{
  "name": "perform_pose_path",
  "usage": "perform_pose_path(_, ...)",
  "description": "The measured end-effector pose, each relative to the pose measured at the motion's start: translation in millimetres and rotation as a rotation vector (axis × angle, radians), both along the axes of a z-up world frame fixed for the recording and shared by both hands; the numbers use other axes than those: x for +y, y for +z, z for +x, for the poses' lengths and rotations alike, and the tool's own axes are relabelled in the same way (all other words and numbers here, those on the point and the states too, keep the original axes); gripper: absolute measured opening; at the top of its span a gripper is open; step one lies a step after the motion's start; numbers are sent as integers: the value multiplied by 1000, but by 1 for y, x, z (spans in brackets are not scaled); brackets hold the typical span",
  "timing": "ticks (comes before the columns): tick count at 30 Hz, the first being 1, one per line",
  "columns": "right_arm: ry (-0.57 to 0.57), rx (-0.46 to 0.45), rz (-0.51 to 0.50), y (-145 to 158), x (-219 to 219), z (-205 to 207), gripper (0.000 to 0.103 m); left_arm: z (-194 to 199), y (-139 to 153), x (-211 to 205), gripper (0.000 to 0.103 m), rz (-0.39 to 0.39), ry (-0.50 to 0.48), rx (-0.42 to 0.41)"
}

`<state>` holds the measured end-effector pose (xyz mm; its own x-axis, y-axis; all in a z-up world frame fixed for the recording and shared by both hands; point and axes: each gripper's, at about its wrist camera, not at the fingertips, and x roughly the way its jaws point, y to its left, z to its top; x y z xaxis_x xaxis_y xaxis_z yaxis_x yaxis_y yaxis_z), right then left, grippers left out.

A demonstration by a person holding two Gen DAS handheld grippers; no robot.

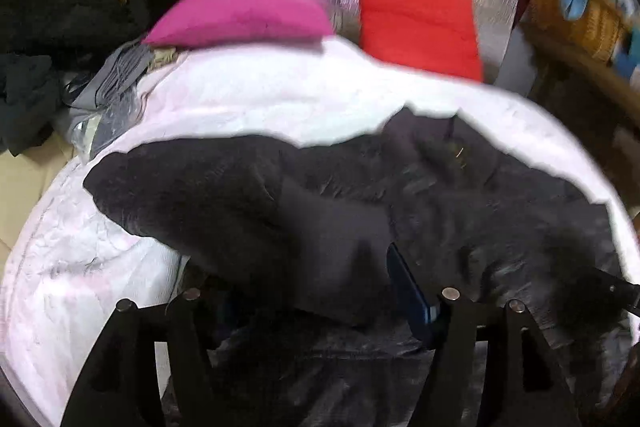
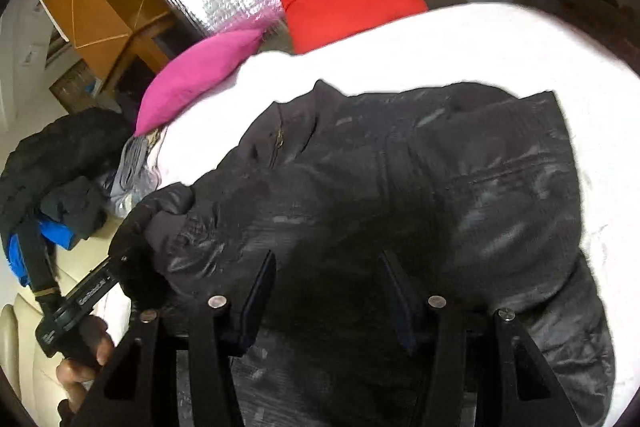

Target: Fold large clothes

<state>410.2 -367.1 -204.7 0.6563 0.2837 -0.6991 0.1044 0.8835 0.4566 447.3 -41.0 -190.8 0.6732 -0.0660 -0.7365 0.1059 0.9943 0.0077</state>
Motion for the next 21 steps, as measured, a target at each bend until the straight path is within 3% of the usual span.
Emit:
perform_pose_path(3,11,81,-46,-17,7,14,57,10,-23,-7,69,75,11,98)
perform_pose_path(7,1,40,-4,-10,4,10,57,11,-22,-2,69,57,10,128)
perform_pose_path(12,8,-59,32,8,0,-1,57,1,4,21,69,-122,-11,125)
perform_pose_path(14,21,-29,47,2,5,5,57,-5,12,30,70,-167,-25,115)
perform_pose_path(17,40,101,14,-20,14,16,58,-16,26,54,71,-286,-41,101)
perform_pose_path(19,42,88,-15,-17,19,16,58,-18,32,73,76,-359,-23,91)
perform_pose_path(21,43,74,19,-12,19,15,58,-19,37,100,79,-436,13,64)
